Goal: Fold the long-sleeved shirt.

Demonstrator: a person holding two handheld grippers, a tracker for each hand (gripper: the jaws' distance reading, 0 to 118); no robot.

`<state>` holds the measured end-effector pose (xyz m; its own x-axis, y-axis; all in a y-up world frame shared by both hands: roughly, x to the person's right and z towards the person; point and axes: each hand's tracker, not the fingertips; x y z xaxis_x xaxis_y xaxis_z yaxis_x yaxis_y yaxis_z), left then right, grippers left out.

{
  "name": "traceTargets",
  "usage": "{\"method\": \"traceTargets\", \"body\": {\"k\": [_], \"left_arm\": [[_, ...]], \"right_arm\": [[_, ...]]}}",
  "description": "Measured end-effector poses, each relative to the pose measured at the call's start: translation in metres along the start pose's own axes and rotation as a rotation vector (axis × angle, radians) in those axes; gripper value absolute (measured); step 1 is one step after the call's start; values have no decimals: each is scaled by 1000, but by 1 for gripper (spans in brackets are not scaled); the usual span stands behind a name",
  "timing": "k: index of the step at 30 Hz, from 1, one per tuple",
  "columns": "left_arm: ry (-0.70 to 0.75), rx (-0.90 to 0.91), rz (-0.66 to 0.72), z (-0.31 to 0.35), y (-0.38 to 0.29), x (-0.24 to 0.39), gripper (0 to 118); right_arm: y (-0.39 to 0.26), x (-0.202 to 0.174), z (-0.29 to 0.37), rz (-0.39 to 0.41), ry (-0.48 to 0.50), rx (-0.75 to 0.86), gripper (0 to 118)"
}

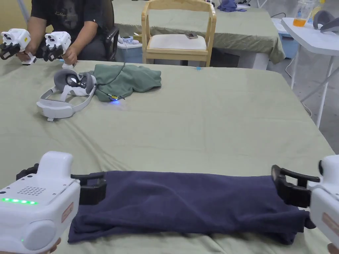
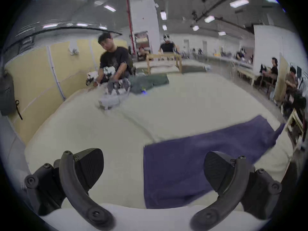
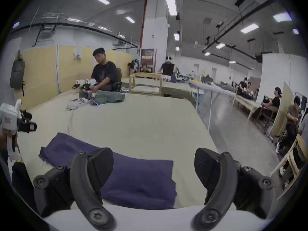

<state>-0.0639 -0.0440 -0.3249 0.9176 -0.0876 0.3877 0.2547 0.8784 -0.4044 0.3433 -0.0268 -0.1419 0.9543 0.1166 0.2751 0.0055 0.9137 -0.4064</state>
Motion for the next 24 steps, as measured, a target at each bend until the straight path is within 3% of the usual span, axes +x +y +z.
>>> {"method": "traceTargets", "body": {"k": [1, 2, 3, 4, 5, 7, 9, 12, 14, 15, 17, 18, 22, 24], "left_arm": [[5, -1, 0, -1, 1, 5, 118], [-10, -9, -2, -2, 1, 10, 117], [-21, -14, 2, -7, 2, 14, 93], [-30, -24, -5, -10, 3, 19, 43], [-12, -29, -17, -13, 1, 28, 5], [21, -79, -39, -20, -5, 31, 5], [-75, -98, 19, -29, -9, 28, 5], [-66, -116, -7, -34, -7, 20, 5], [-150, -166, 116, -46, -9, -3, 7], [-204, -228, 221, -50, -7, -16, 30], [-266, -361, 361, -76, -13, -60, 118], [-418, -404, 502, -79, -14, -89, 118], [-503, -510, 656, -98, -4, -147, 118], [-630, -556, 788, -116, -51, -154, 118]], "right_arm": [[-1, -9, -4, 9, 16, -4, 89], [-5, -17, -10, 17, 34, 2, 66], [-8, -27, -16, 30, 28, 1, 29], [-9, -34, -20, 43, 18, -7, 15], [-11, -40, -24, 42, 20, -11, 15], [-14, -47, -29, 1, 86, -59, 15], [-17, -56, -32, 18, 77, -60, 15], [-18, -64, -36, 35, 97, -73, 15], [-17, -70, -39, 46, 107, -78, 15], [-17, -73, -39, 51, 115, -80, 15], [-16, -79, -40, 63, 132, -83, 15], [-15, -84, -42, 73, 142, -89, 16], [-14, -99, -55, 67, 165, -131, 15], [-13, -107, -61, 53, 181, -152, 15]]}}
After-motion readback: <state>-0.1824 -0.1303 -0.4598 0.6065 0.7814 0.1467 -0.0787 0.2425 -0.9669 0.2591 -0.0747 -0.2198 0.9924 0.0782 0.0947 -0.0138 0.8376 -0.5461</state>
